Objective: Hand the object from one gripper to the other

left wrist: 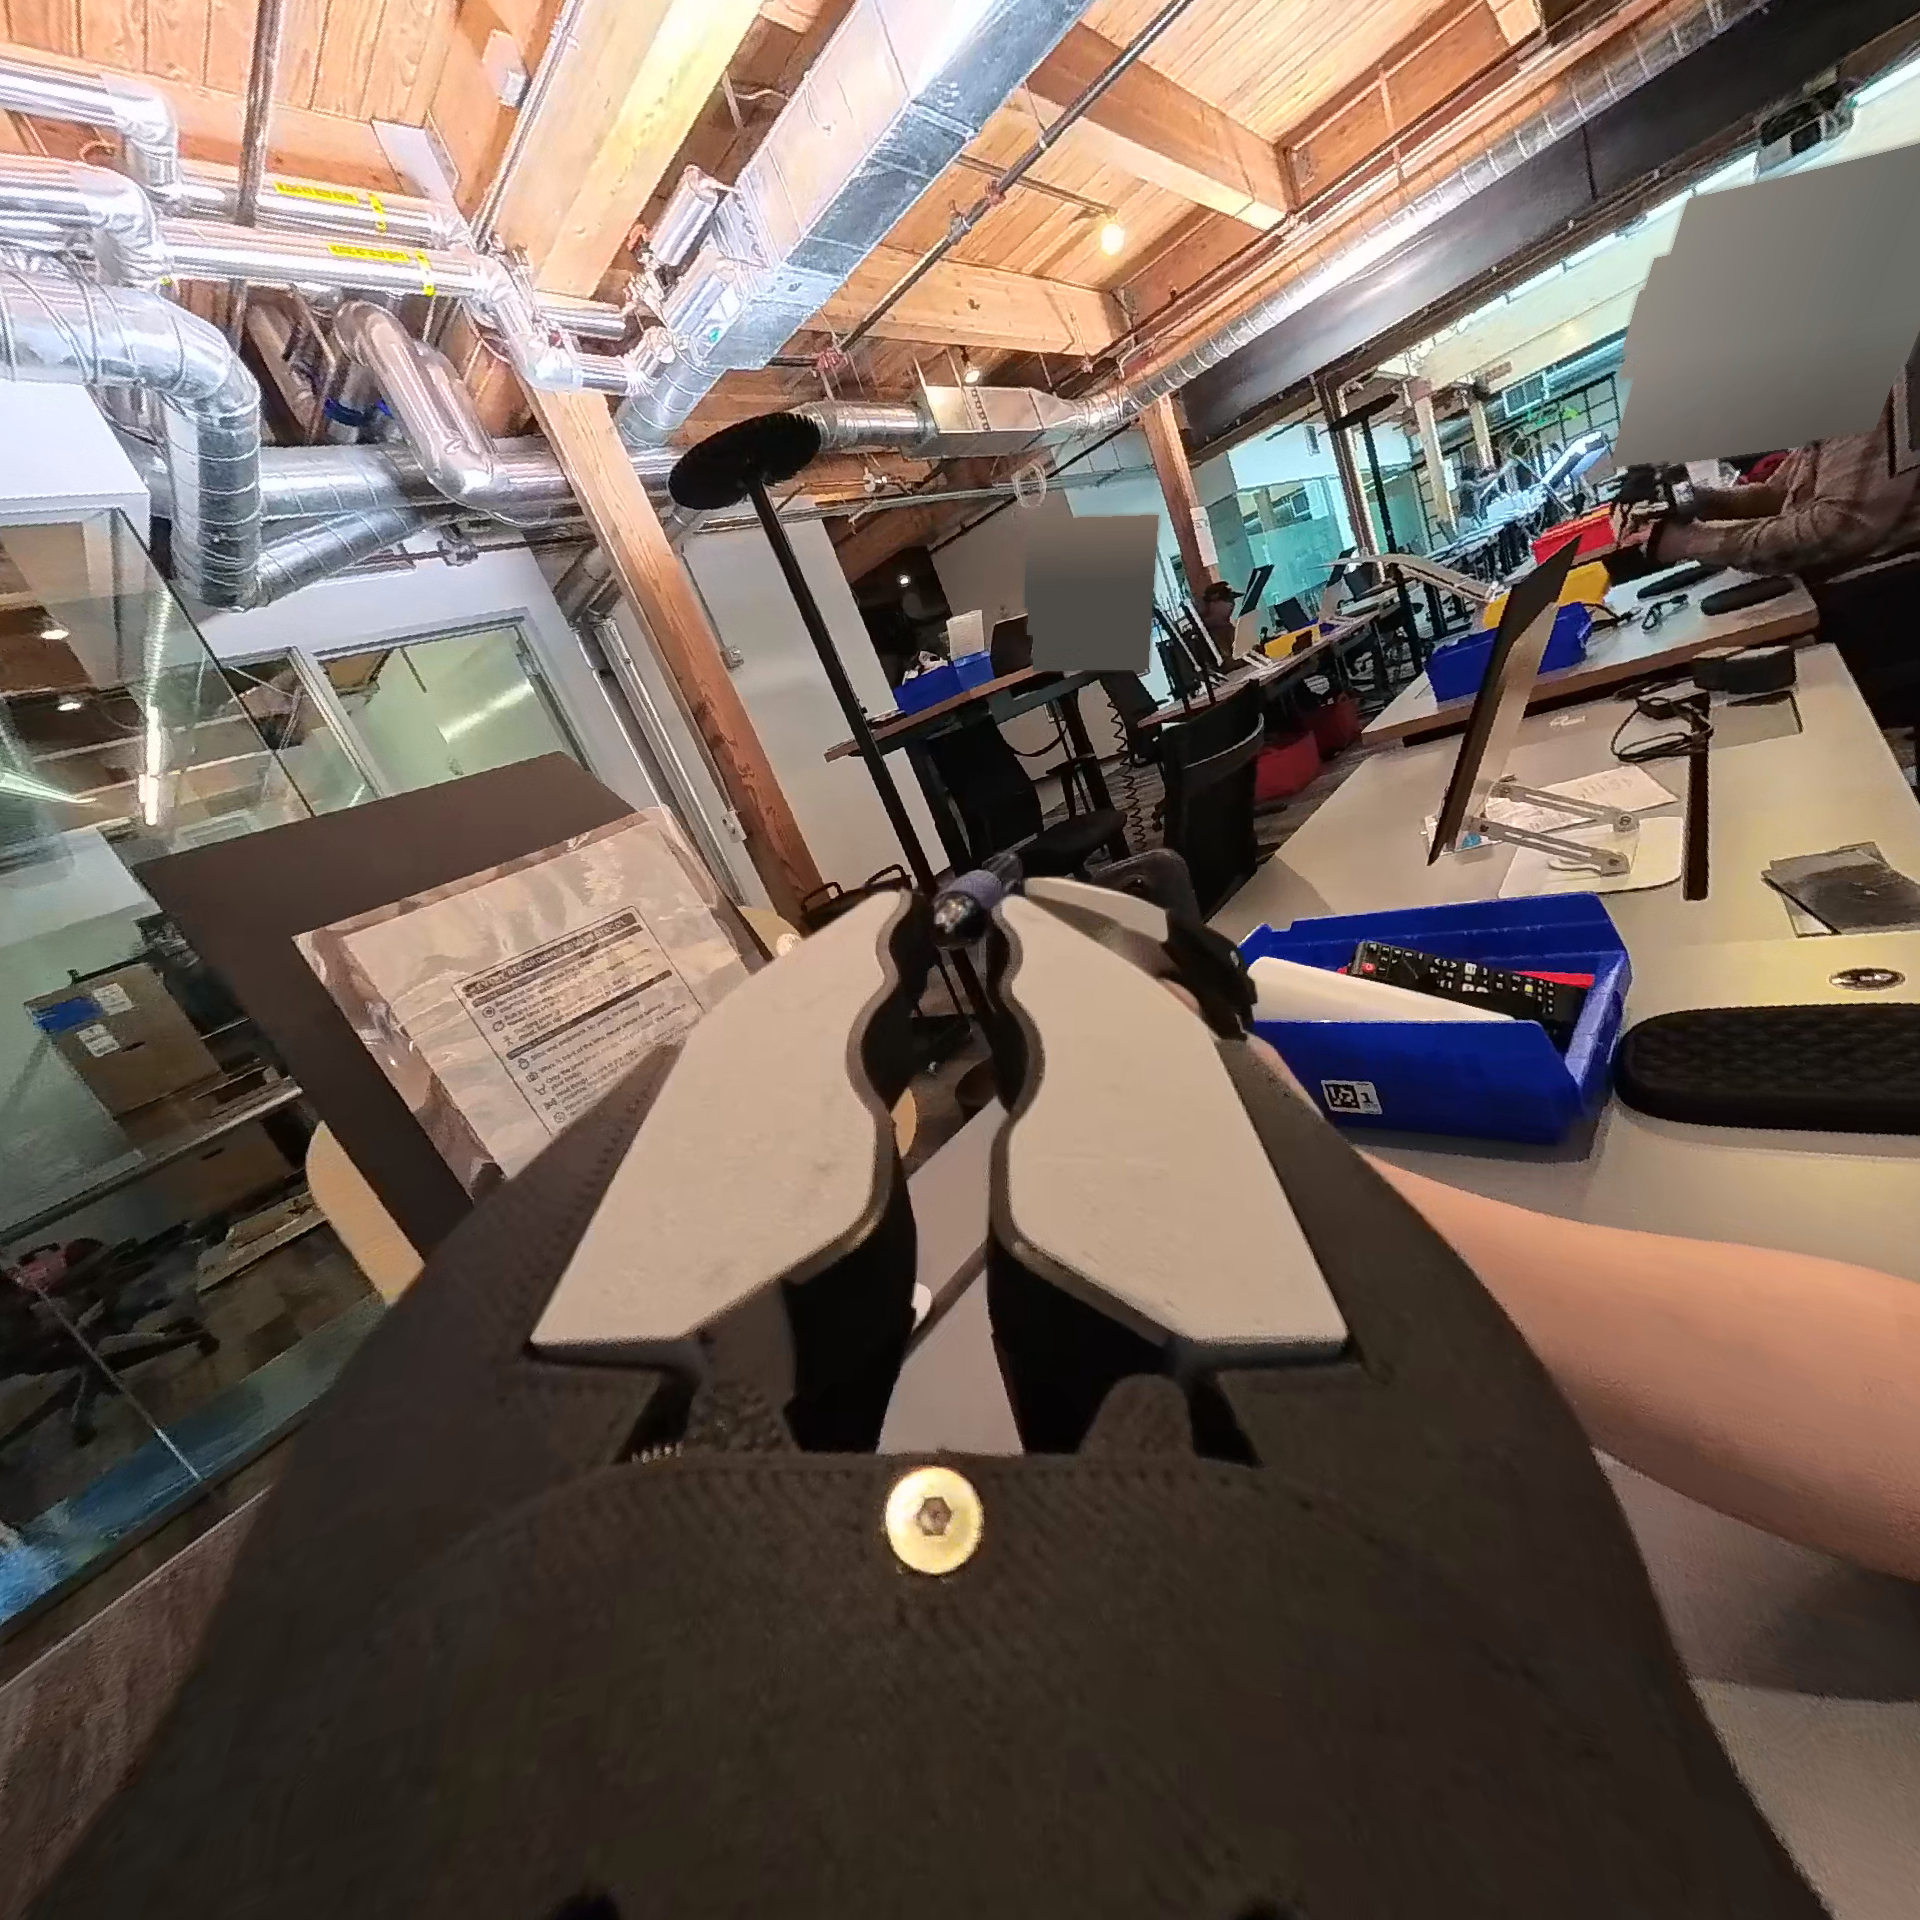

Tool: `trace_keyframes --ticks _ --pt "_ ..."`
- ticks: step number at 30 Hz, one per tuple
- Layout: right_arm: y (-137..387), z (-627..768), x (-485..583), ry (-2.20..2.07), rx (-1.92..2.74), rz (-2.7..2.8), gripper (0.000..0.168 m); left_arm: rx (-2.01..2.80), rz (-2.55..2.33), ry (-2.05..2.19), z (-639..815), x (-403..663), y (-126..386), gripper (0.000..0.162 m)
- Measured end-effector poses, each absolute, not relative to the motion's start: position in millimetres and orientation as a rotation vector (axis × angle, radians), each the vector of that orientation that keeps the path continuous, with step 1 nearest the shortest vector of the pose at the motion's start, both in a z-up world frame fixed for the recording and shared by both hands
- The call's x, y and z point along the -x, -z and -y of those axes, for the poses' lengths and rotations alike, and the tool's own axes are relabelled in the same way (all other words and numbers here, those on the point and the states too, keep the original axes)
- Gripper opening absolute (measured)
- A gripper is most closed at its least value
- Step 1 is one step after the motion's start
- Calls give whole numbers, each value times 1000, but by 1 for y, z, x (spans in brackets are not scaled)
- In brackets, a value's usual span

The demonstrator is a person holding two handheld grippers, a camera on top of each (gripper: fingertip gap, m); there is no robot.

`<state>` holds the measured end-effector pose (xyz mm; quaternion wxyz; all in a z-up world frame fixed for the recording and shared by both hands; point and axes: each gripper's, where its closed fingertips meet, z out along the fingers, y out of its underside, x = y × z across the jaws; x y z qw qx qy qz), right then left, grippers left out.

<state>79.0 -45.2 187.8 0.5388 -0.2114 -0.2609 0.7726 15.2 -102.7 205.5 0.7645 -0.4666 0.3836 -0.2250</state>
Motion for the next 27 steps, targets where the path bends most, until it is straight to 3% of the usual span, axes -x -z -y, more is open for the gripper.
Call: trace_keyframes --ticks 20,25,27 --pt "-196 64 -100 -1745 585 801 0 1111 -816 446 77 -22 -192 10" --pt "-145 83 -54 -1780 797 1165 13 1099 -725 490 71 -9 -201 10" --pt "-129 68 -27 -1733 944 1138 29 1085 -696 497 71 -5 -205 10"
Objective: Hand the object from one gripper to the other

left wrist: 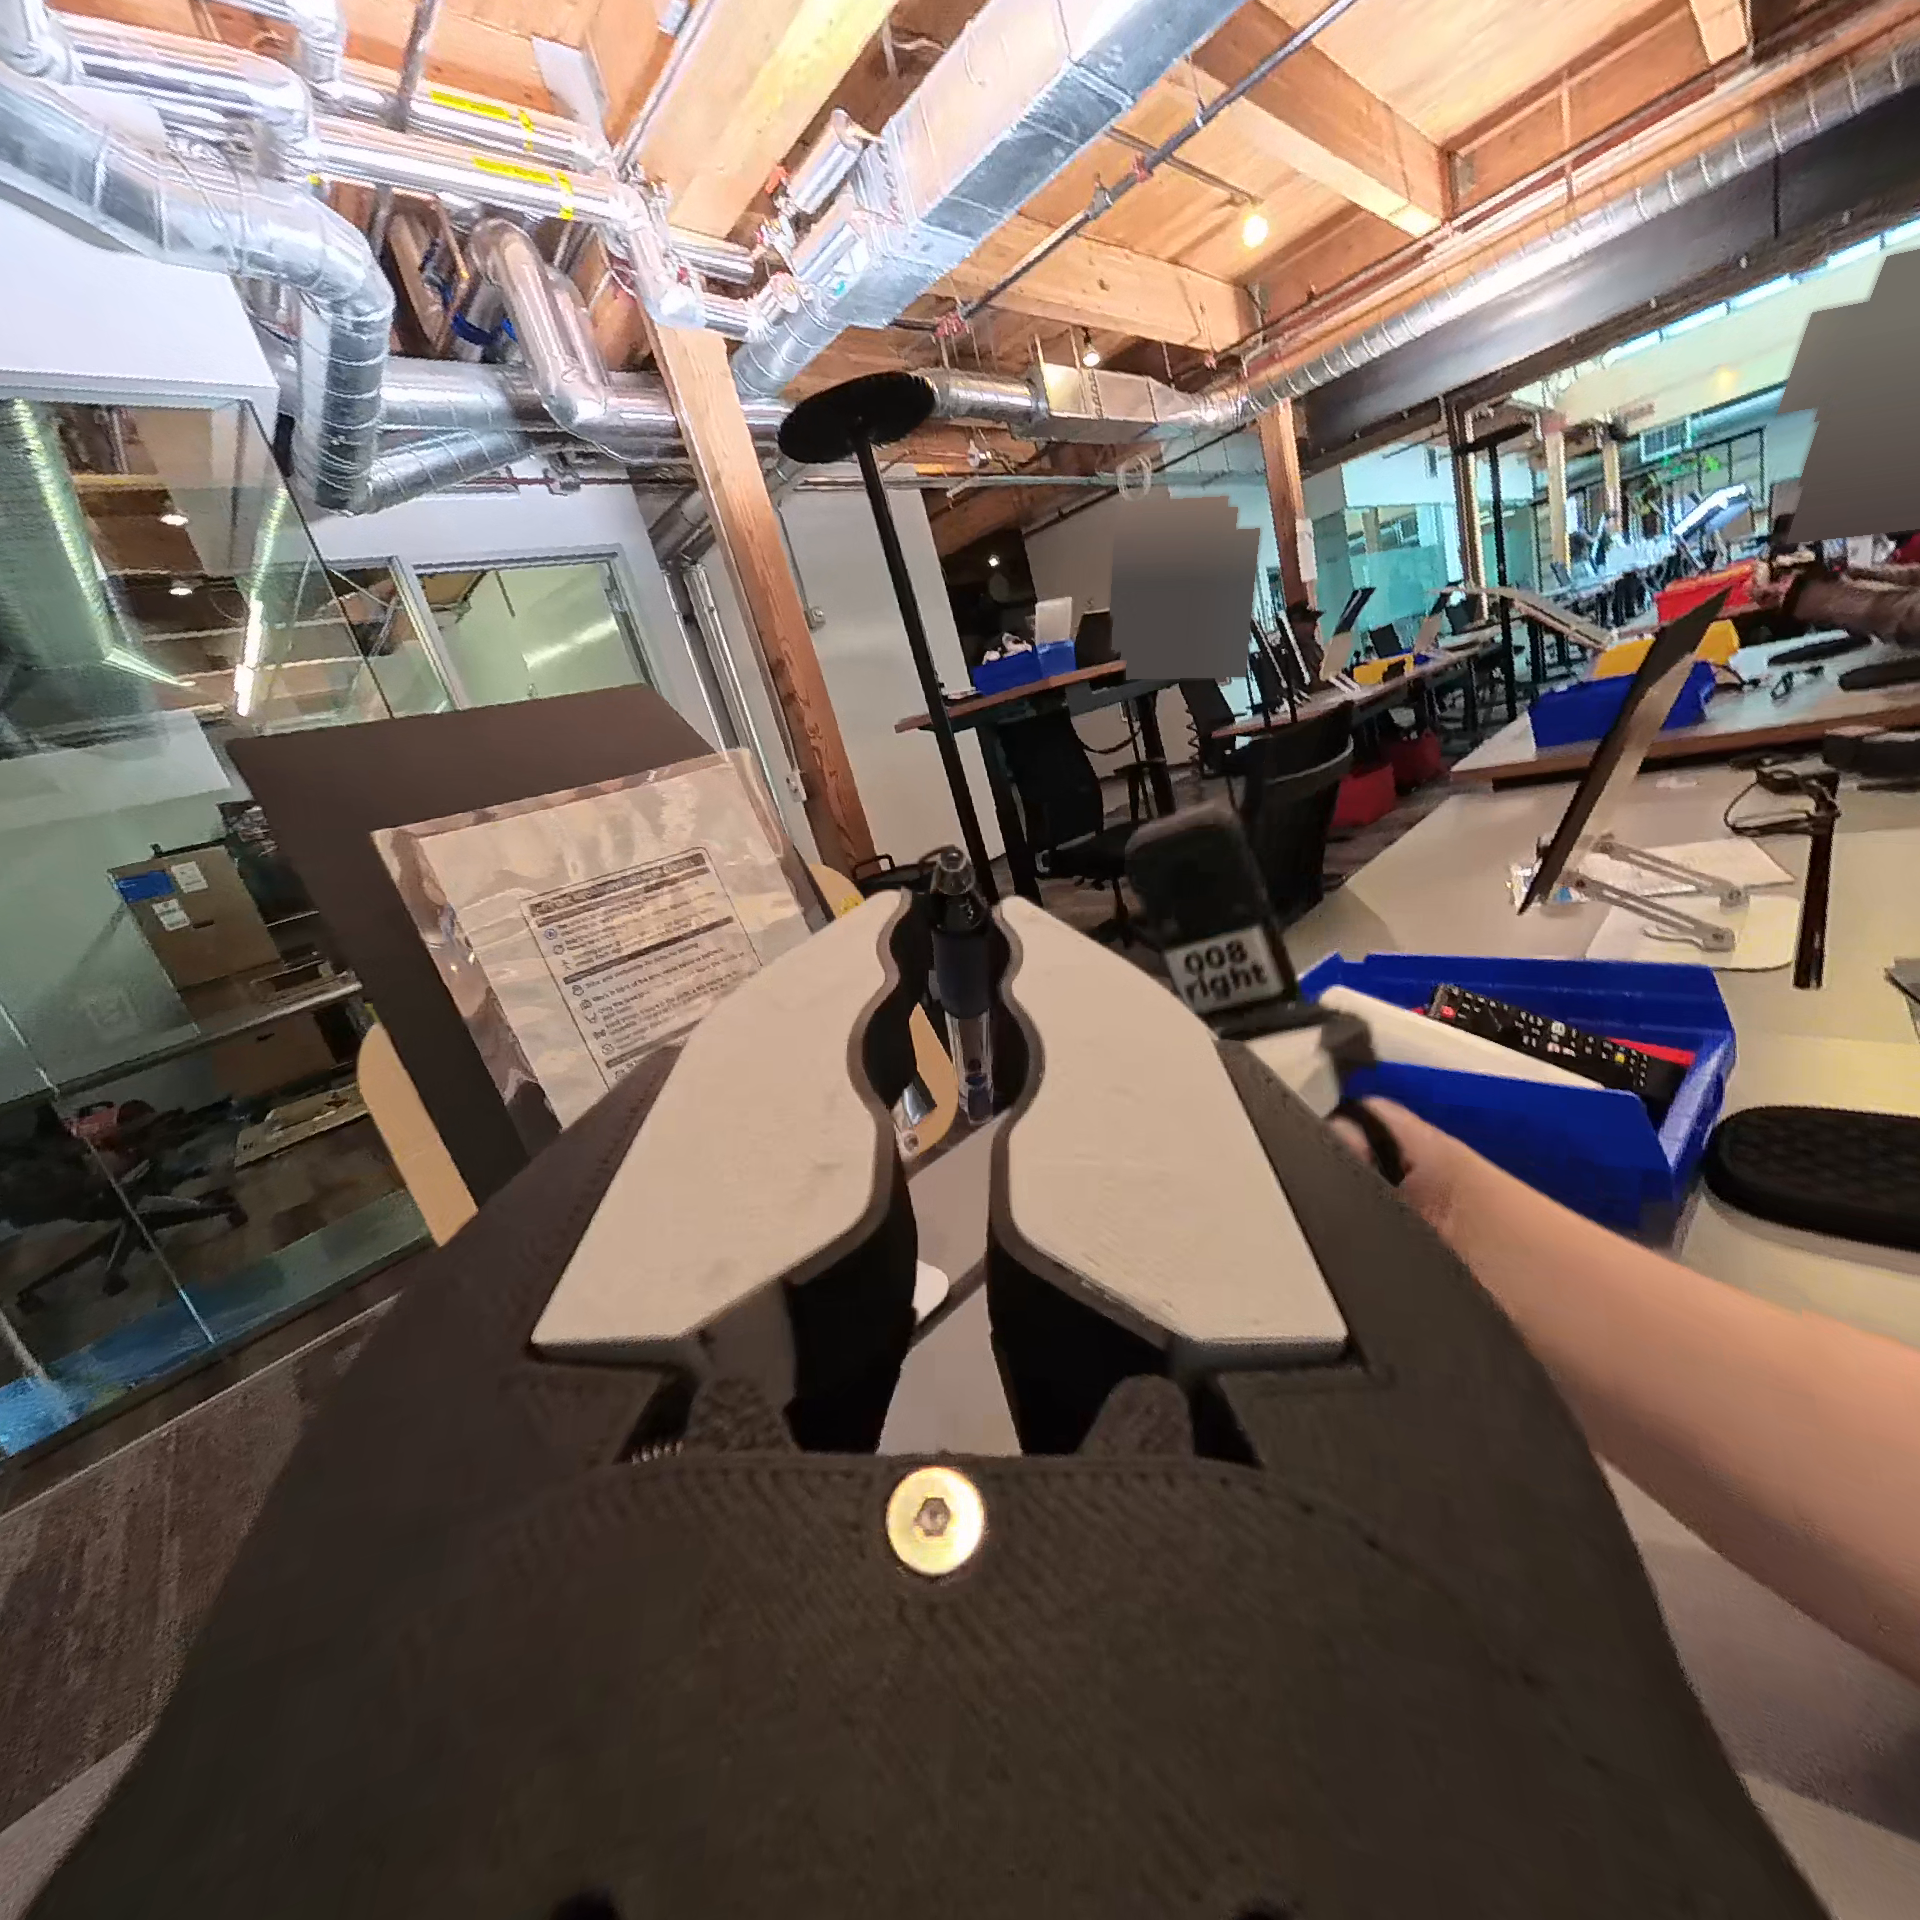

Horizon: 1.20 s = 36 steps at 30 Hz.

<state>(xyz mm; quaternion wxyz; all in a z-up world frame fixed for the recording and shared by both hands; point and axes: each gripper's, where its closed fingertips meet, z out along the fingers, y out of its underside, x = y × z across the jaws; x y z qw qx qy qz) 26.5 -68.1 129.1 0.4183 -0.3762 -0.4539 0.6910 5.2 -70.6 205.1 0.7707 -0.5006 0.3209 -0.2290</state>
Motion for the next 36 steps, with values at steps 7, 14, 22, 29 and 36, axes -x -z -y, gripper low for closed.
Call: trace_keyframes --ticks 7,14,22,29,36 --pt "-150 16 -10 -2108 786 466 36 1049 -658 515 75 2 -213 10" --pt "-153 28 -17 -2074 610 468 22 1049 -654 537 75 4 -214 10" --pt "-164 31 -36 -2059 518 415 17 1045 -683 553 80 -5 -212 10" --pt "-168 28 -47 -2066 479 362 11 1042 -699 570 82 -12 -211 10" --pt "-172 29 -63 -2061 381 319 10 1052 -721 604 85 -18 -209 10"
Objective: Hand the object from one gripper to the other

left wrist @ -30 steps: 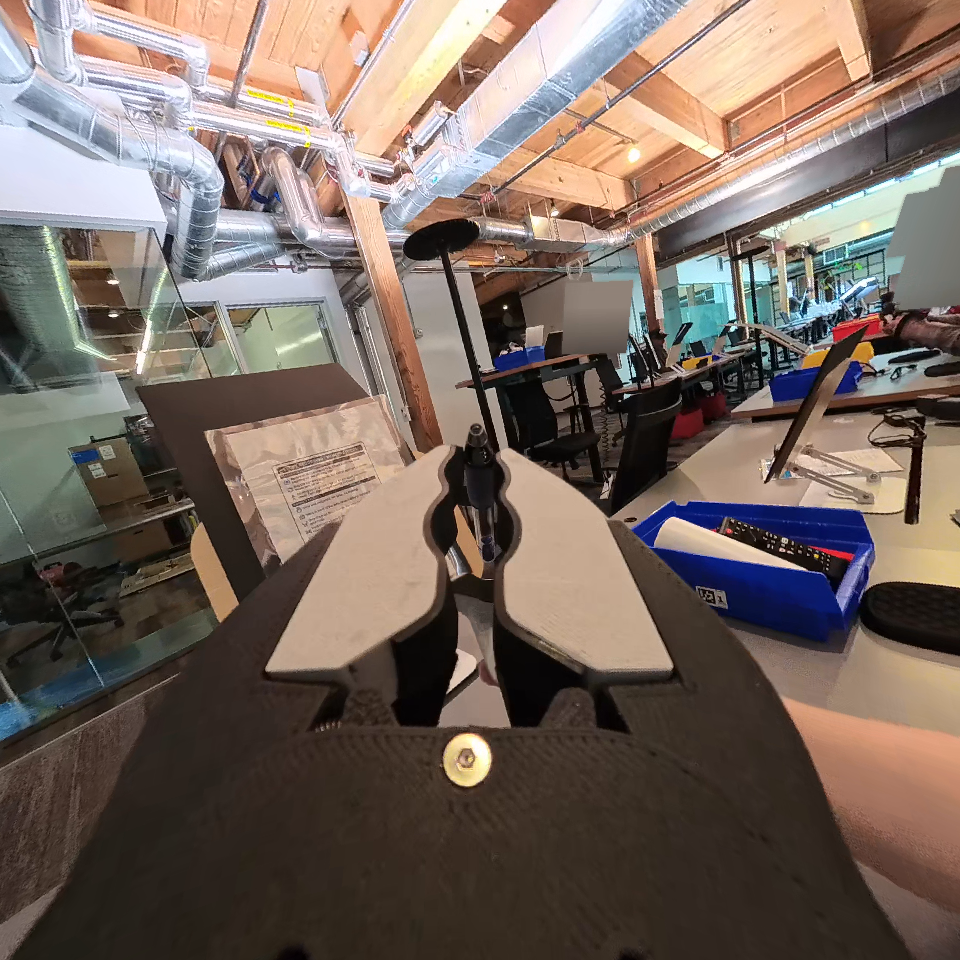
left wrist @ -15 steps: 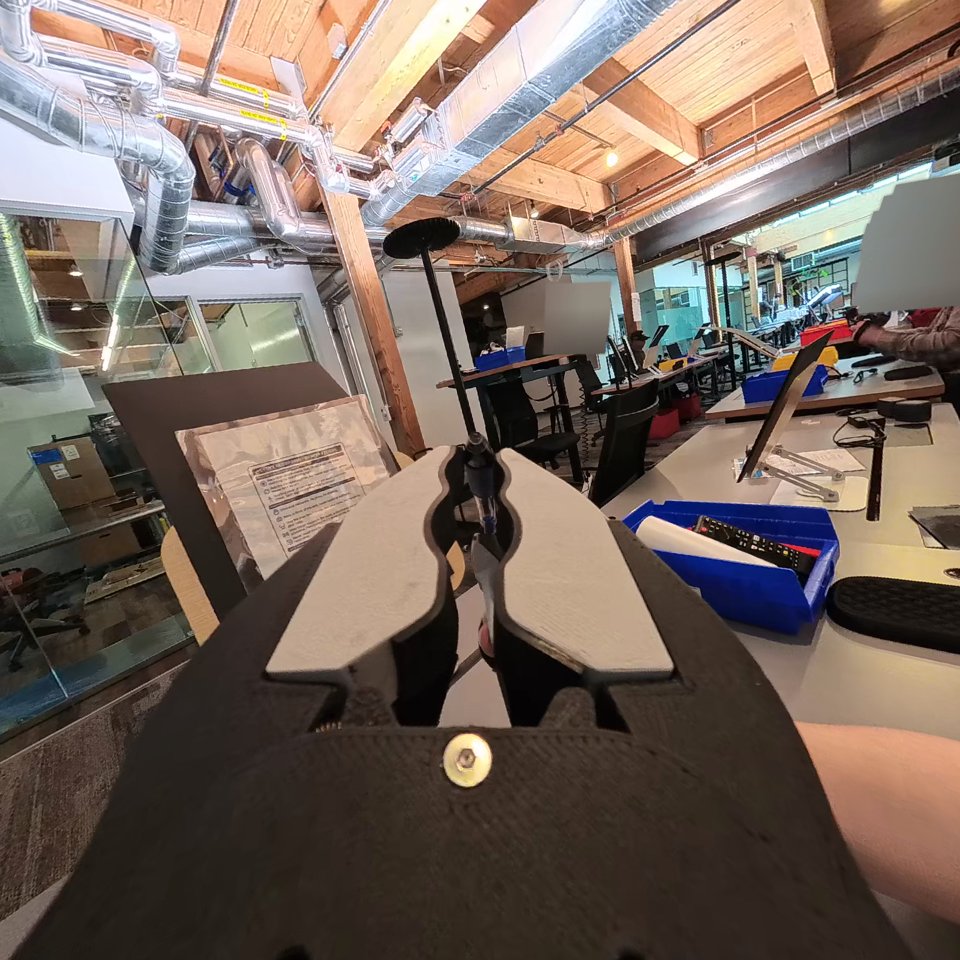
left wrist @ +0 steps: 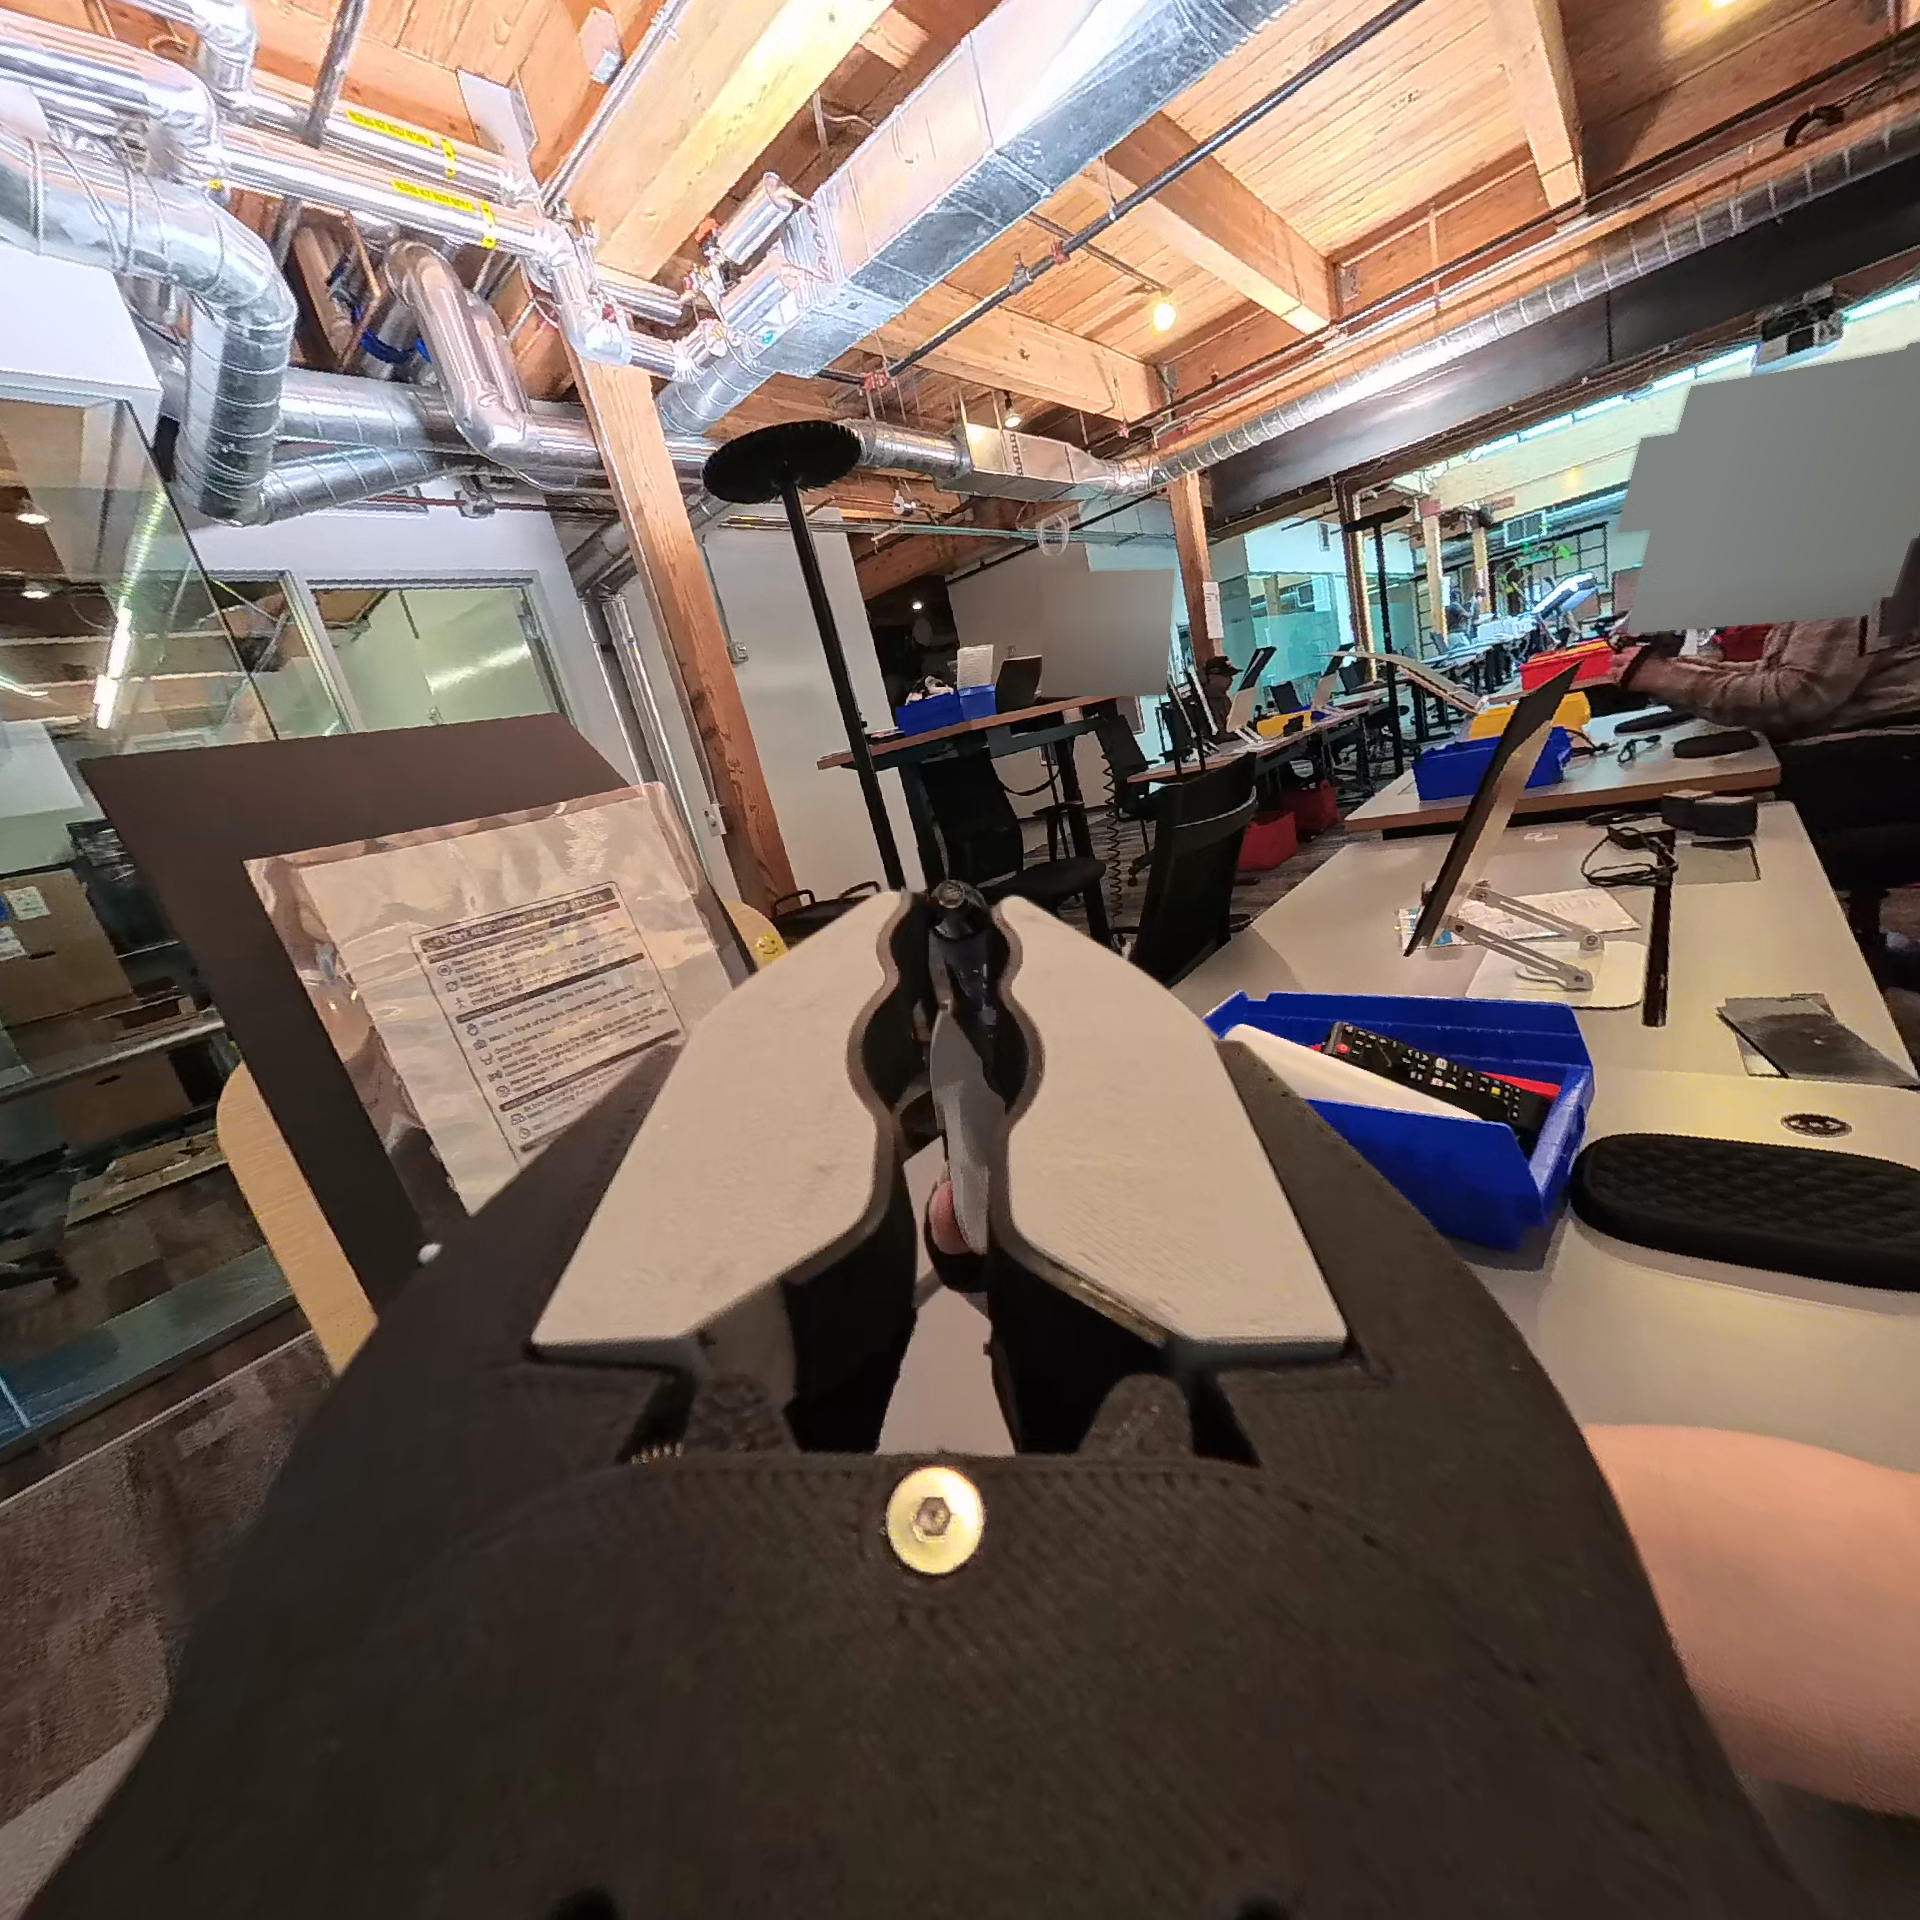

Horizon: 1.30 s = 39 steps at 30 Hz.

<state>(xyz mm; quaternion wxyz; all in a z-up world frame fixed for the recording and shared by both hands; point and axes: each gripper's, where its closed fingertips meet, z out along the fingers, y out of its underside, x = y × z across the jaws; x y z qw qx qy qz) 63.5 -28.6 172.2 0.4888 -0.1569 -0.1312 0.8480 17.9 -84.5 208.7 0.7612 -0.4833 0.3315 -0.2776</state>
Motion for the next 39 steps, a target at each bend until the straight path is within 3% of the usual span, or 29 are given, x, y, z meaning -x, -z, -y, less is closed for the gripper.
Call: trace_keyframes --ticks 17,22,25,29,33,39 --pt "-189 30 -94 -1923 391 371 8 1198 -772 693 70 -24 -185 11" --pt "-198 33 -100 -1712 499 471 8 1232 -770 630 60 -15 -179 42" --pt "-197 27 -98 -1459 624 527 8 1227 -727 571 60 1 -185 49" --pt "-189 12 -97 -848 759 588 8 1168 -625 435 69 17 -204 42" --pt "-194 21 -100 -269 677 611 8 1134 -589 378 82 -3 -212 43" --pt "-198 48 -84 261 489 629 7 1125 -614 109 81 -45 -200 41"
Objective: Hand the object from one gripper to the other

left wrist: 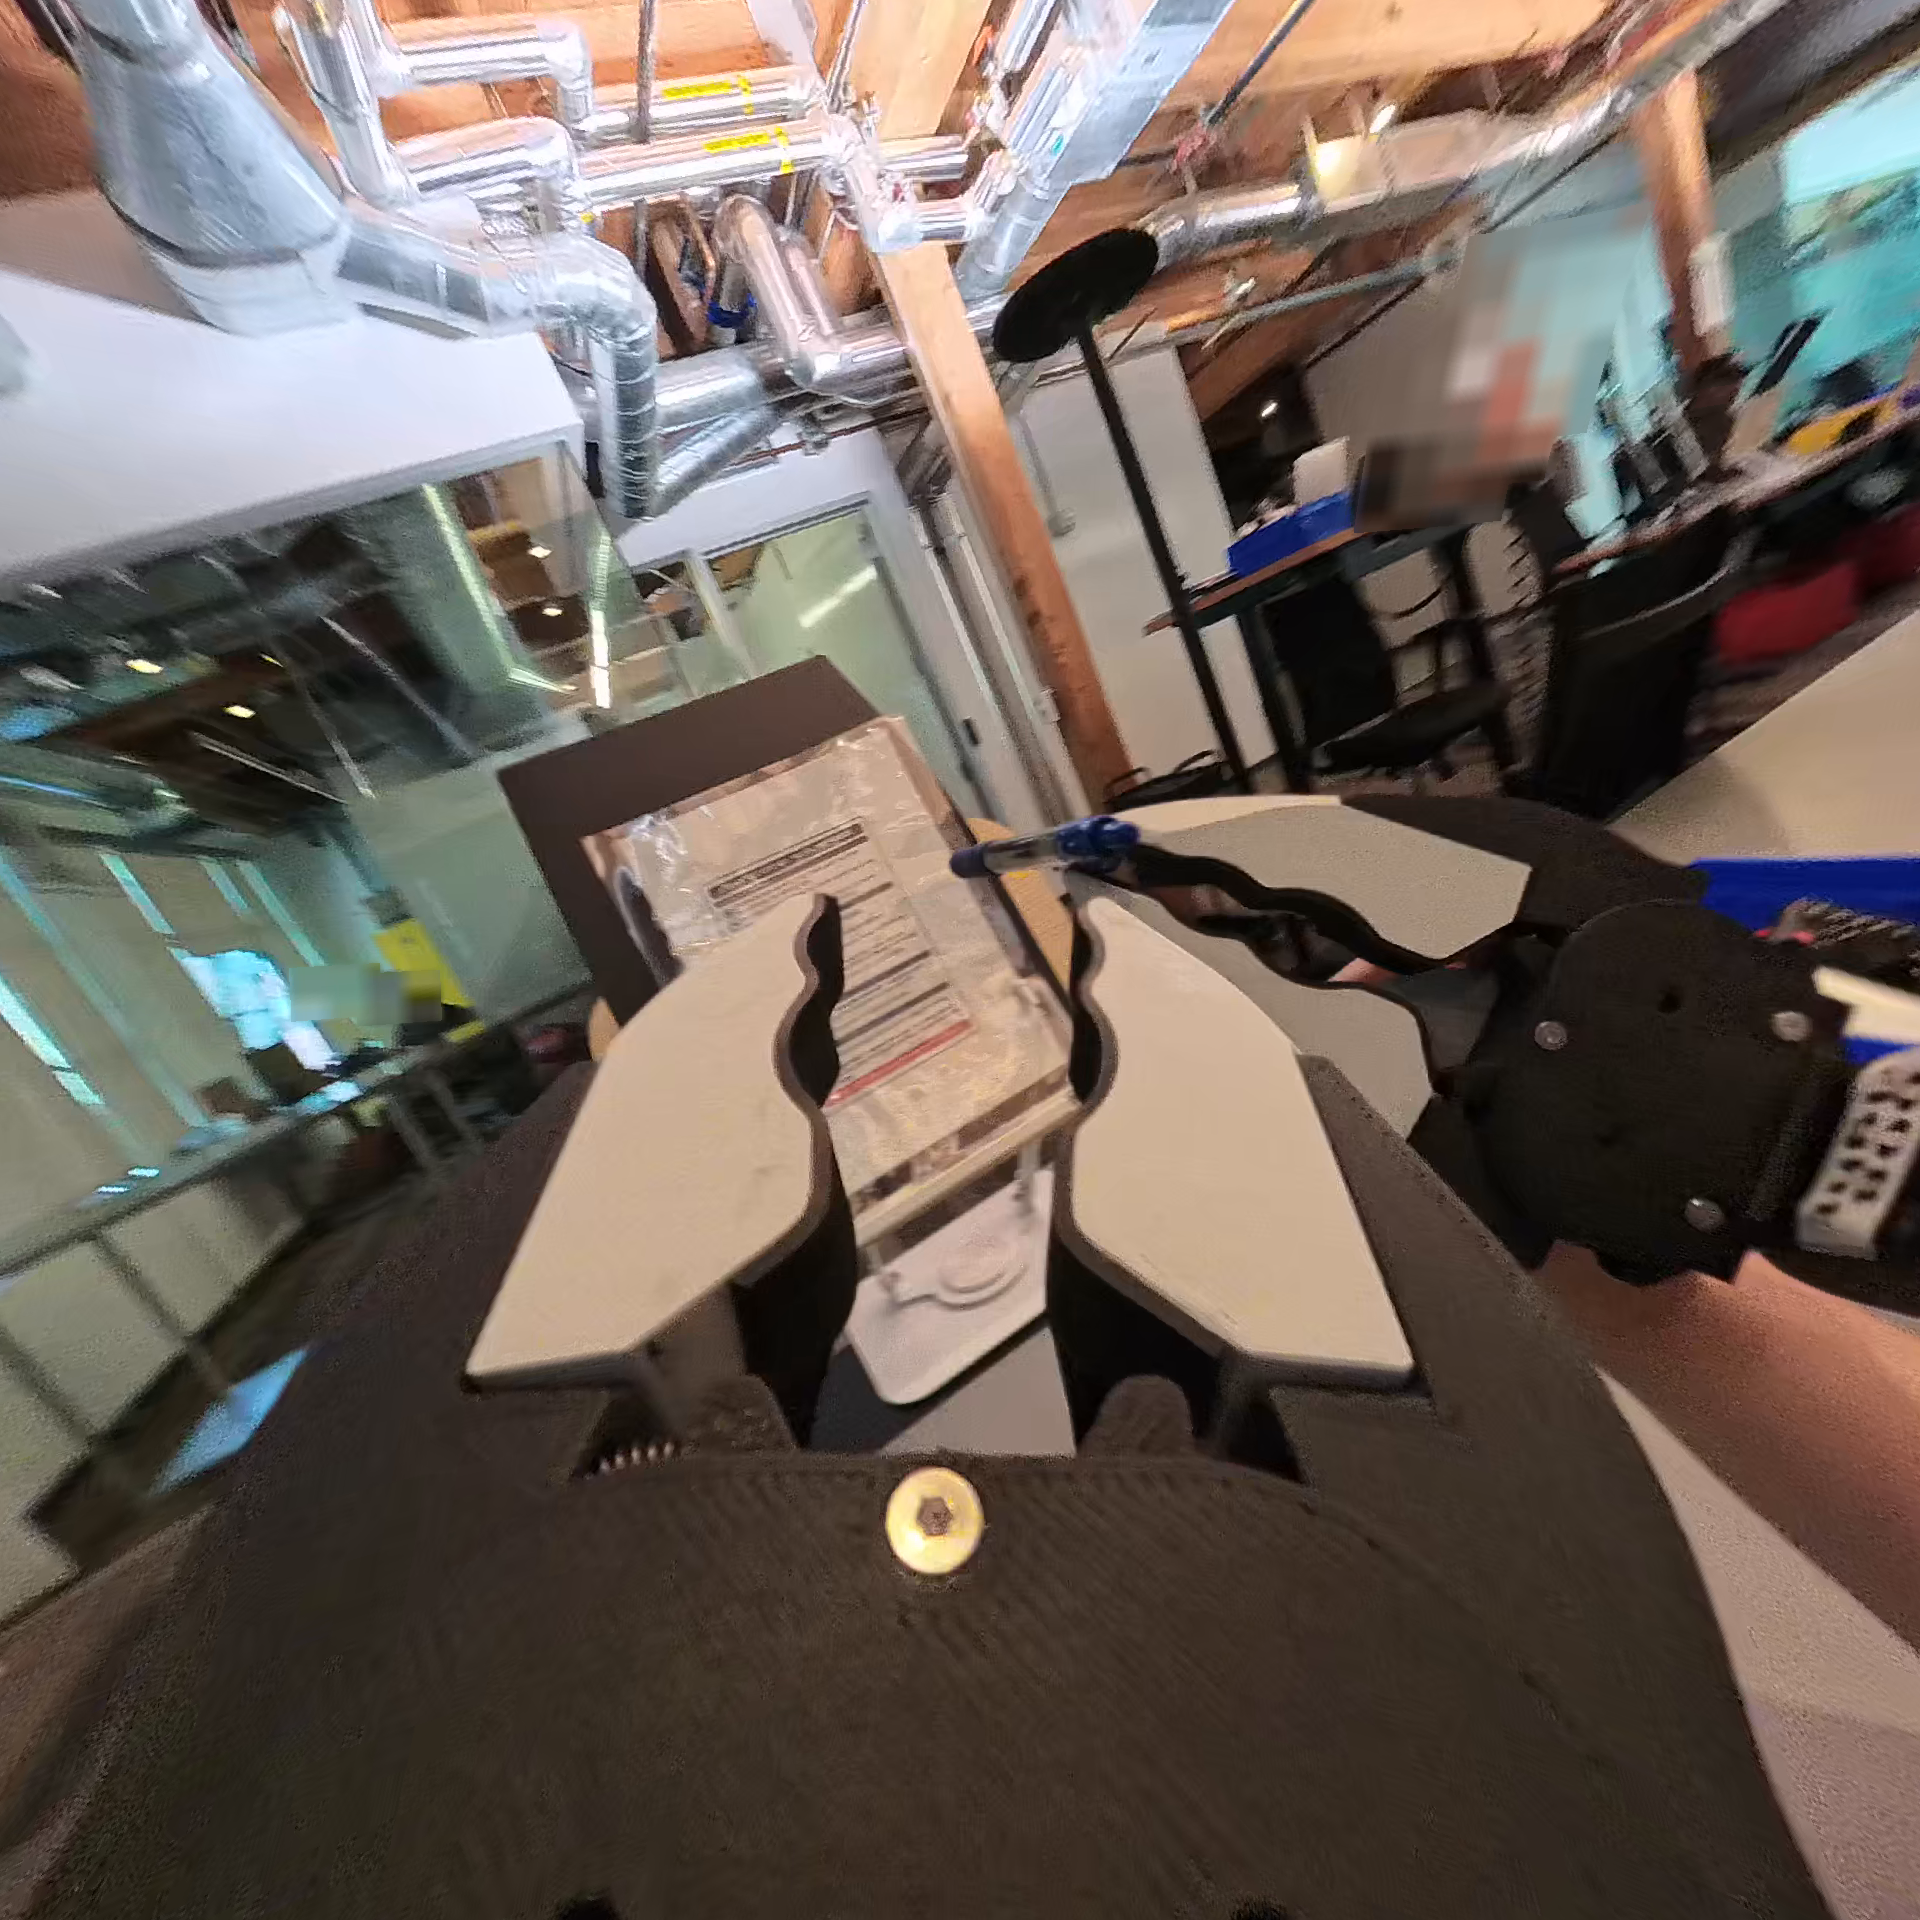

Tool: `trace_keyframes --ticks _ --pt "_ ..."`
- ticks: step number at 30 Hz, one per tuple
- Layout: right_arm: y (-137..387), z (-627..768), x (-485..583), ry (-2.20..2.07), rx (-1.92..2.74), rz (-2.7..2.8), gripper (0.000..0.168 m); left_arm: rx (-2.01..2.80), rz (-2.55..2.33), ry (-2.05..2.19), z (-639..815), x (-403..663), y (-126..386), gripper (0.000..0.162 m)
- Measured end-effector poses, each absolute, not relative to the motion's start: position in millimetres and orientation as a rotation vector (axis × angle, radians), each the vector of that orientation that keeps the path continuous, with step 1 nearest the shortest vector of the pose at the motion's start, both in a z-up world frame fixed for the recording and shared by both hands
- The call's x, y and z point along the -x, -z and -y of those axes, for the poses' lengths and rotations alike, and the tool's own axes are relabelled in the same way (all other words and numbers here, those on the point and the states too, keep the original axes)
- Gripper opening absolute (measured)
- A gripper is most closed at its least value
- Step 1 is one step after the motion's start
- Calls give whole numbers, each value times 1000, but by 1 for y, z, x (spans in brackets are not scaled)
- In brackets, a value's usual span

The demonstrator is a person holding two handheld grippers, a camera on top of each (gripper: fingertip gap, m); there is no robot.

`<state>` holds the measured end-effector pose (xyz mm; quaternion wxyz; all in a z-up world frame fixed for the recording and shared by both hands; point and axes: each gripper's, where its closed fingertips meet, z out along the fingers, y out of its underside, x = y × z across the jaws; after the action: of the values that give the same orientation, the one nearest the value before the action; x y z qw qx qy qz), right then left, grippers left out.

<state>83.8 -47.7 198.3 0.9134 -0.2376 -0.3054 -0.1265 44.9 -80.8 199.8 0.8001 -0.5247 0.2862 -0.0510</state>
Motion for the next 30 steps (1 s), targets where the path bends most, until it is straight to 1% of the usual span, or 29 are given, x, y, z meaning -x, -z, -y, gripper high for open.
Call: trace_keyframes --ticks 4,7,9,11,14,22,30 --pt "-198 54 -74 359 454 631 7 1102 -639 -31 76 -61 -191 31" --pt "-196 58 -67 390 436 656 7 1100 -655 -10 76 -70 -187 31" --pt "-196 60 -63 388 430 662 7 1087 -644 -33 75 -69 -188 25" --pt "-195 61 -61 392 427 668 7 1051 -619 -70 75 -64 -193 15" --pt "-195 60 -59 382 439 676 7 1040 -626 -77 76 -64 -194 11" --pt "-197 58 -62 364 465 672 7 1035 -634 -100 76 -65 -194 6" --pt "-195 57 -62 402 431 695 7 1044 -646 -100 74 -65 -192 5"
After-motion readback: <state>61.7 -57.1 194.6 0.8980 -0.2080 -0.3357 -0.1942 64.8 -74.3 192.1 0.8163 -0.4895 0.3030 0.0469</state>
